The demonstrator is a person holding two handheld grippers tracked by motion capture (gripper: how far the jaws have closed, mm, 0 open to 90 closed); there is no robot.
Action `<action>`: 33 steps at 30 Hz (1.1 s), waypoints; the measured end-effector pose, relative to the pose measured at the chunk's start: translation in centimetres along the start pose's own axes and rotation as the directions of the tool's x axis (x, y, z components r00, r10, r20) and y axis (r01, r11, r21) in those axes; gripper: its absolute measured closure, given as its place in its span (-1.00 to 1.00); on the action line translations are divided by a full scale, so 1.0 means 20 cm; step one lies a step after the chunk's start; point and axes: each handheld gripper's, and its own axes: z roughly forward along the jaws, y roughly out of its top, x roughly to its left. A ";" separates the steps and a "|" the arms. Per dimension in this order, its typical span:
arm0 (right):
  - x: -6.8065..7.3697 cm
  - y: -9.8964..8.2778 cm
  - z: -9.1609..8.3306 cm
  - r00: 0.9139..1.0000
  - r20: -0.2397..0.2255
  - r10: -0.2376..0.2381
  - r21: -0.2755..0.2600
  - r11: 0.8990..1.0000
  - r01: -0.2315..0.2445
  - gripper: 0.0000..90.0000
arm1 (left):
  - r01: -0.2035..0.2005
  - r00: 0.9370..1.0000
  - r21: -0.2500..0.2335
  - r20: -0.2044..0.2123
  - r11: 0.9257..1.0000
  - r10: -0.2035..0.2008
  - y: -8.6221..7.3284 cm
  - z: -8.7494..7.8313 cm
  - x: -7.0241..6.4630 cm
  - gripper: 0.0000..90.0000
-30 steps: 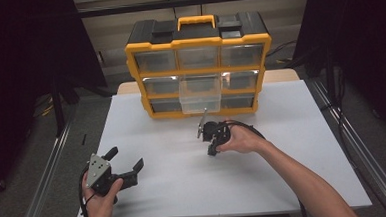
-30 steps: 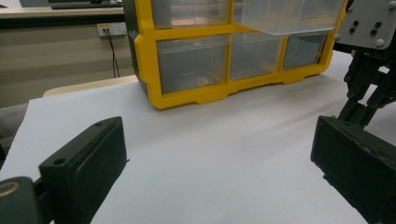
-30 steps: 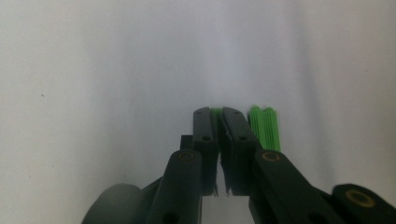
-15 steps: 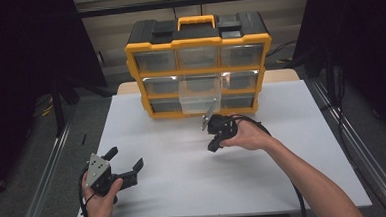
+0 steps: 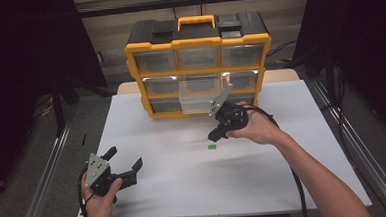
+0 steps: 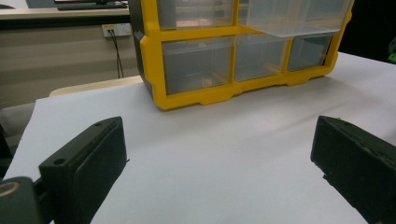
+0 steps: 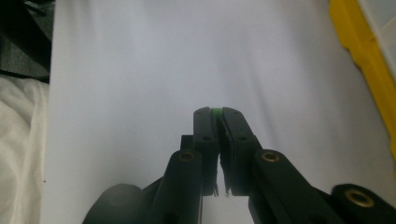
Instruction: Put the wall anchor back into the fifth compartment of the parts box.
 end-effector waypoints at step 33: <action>-0.06 0.35 -0.56 0.988 0.150 -0.040 -0.164 0.984 0.065 0.90 | 0.017 1.000 0.000 -0.018 1.000 -0.017 0.00 -0.01 0.01 -0.92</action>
